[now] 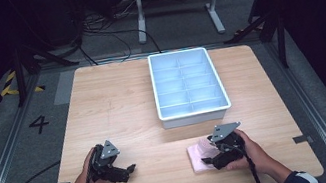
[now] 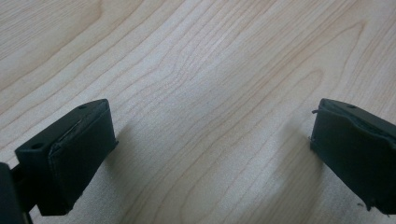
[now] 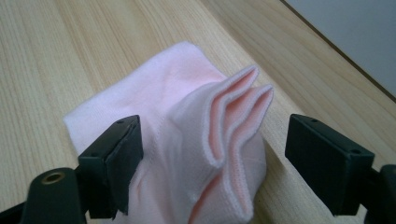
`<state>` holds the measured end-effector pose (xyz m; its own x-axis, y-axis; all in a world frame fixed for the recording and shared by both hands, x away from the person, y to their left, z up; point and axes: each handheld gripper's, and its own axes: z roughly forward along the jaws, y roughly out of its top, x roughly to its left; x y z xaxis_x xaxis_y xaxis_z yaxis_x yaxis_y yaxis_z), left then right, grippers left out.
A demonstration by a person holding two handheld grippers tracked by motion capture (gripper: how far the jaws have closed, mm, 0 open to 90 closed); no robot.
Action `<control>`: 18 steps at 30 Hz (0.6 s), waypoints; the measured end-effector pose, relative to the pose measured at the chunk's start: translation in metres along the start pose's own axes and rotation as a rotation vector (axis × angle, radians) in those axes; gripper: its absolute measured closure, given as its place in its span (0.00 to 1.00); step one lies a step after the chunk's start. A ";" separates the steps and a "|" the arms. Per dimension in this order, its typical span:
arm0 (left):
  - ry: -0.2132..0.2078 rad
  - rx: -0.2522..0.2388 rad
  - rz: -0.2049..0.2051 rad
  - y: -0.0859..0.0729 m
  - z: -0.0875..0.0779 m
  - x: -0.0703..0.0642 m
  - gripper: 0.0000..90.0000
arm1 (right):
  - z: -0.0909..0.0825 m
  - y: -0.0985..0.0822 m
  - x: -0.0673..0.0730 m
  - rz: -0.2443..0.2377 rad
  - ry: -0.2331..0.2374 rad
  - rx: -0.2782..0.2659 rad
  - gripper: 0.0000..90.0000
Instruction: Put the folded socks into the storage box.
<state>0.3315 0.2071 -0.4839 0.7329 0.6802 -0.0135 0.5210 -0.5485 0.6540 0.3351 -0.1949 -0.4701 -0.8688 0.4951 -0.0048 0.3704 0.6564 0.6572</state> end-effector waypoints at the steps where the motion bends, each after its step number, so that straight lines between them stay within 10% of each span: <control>1: 0.000 0.000 0.000 0.000 0.000 0.000 0.00 | 0.000 0.000 0.000 0.002 0.003 0.000 0.22; 18: 0.000 0.000 0.000 0.000 0.000 0.000 0.00 | 0.001 -0.003 0.004 -0.014 0.169 -0.043 0.77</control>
<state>0.3315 0.2071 -0.4839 0.7328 0.6803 -0.0130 0.5209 -0.5486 0.6540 0.3308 -0.1946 -0.4731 -0.9179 0.3812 0.1104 0.3470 0.6359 0.6894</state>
